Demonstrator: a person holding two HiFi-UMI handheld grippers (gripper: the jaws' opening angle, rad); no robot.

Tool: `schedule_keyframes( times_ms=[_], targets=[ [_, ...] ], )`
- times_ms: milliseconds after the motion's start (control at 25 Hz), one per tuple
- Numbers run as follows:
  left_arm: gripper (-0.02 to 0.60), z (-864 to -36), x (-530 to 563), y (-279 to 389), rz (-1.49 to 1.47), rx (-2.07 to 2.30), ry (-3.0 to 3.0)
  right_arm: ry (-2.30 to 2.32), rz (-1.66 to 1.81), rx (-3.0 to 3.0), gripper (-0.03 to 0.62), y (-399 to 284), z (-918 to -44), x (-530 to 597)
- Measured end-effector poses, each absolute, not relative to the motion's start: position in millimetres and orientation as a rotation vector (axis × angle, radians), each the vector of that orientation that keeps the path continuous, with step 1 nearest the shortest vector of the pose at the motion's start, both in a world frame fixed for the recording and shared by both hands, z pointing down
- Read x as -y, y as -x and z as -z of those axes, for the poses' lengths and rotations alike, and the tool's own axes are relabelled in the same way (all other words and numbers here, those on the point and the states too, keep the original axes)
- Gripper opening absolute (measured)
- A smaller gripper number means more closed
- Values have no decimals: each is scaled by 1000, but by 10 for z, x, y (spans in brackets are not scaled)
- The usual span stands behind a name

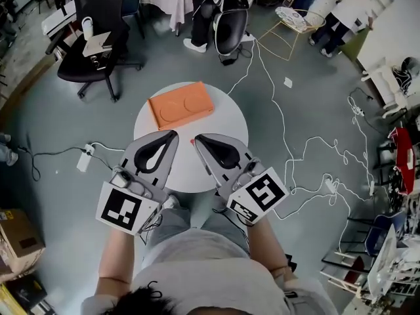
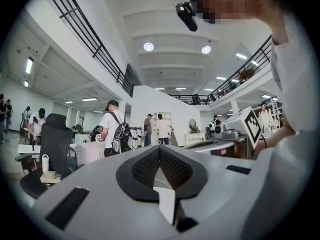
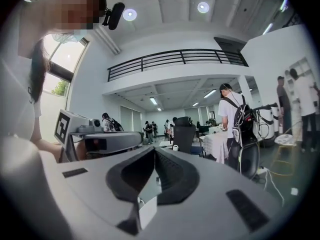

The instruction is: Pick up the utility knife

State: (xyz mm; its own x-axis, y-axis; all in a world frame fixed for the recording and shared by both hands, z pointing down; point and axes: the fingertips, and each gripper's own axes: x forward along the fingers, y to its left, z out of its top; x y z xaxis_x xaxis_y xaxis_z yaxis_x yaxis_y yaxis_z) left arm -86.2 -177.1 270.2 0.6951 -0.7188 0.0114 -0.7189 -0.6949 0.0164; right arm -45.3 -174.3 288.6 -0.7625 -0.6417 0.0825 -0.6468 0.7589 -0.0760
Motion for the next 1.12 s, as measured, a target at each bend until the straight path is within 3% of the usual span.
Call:
schedule_keyframes(
  times_ms=[400, 1120],
  targets=[
    [9, -2937, 2097, 820, -10, 1041, -2909, -1172, -323, 2646, 27, 374, -3648, 2304],
    [9, -3569, 2476, 759, -91, 1023, -2862, -1041, -610, 2219, 51, 172, -5767, 2681]
  ],
)
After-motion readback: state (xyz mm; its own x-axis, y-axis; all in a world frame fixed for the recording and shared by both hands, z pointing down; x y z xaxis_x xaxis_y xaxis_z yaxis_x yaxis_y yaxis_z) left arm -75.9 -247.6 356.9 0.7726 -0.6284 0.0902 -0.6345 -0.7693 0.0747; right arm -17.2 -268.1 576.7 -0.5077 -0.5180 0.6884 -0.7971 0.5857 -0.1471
